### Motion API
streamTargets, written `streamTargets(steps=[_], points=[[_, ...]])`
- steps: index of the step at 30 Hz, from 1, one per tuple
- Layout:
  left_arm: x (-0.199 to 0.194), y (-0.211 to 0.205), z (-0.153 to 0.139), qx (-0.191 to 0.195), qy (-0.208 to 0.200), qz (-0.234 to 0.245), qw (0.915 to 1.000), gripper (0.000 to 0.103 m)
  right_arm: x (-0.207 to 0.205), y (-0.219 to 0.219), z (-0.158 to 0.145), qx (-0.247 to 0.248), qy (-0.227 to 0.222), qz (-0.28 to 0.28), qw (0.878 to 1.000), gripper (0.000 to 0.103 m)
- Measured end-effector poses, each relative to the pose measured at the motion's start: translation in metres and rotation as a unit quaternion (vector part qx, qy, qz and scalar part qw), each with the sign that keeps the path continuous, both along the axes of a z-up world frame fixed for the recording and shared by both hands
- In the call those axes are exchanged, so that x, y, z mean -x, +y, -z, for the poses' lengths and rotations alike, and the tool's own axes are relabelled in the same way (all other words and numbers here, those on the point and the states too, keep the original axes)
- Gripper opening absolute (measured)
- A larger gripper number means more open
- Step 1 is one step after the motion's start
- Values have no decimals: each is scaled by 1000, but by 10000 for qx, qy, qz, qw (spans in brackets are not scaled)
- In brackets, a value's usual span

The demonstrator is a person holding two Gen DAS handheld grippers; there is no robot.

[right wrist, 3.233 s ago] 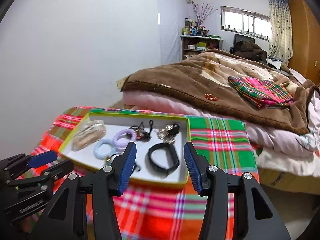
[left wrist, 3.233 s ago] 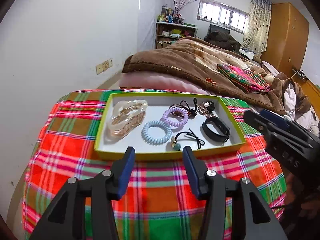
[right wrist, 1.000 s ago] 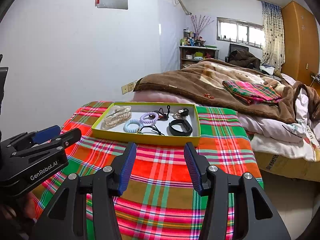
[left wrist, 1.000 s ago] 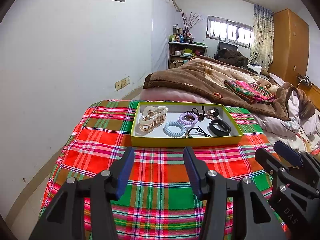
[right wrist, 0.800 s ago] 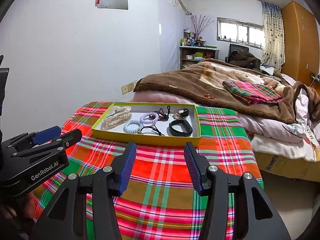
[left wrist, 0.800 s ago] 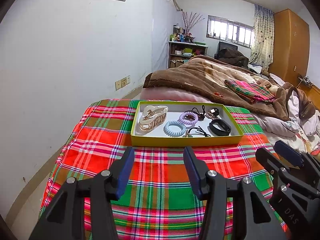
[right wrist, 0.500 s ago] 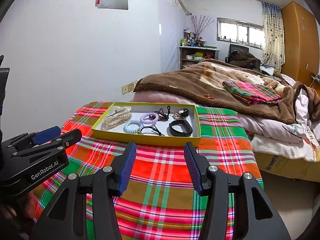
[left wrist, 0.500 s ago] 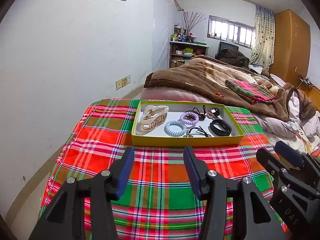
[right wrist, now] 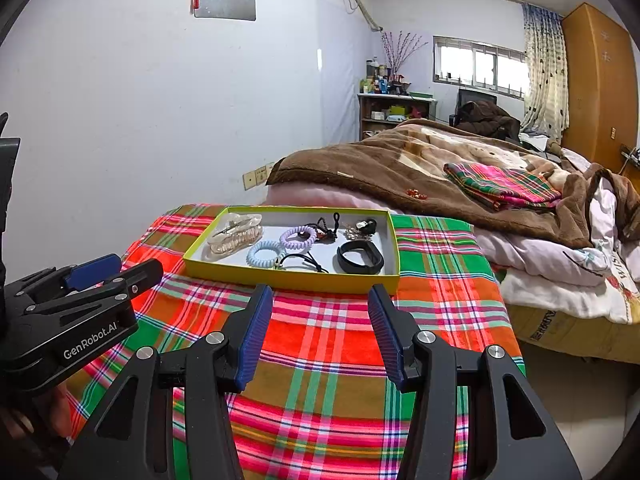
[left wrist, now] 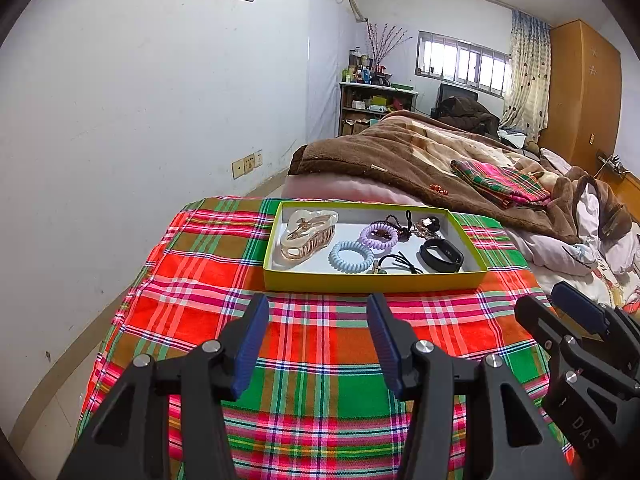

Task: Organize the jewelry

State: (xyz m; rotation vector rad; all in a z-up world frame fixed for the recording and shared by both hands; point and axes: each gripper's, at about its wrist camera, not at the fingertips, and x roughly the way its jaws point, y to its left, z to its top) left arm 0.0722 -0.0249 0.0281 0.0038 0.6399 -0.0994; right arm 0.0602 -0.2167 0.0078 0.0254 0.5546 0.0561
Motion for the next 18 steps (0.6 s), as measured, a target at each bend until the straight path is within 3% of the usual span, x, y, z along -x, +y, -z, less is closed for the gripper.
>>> streamTargets(steps=[18], points=[[1,1,2,11,25,-38,10000,53,1,0,0,3,5,7,10000,51]])
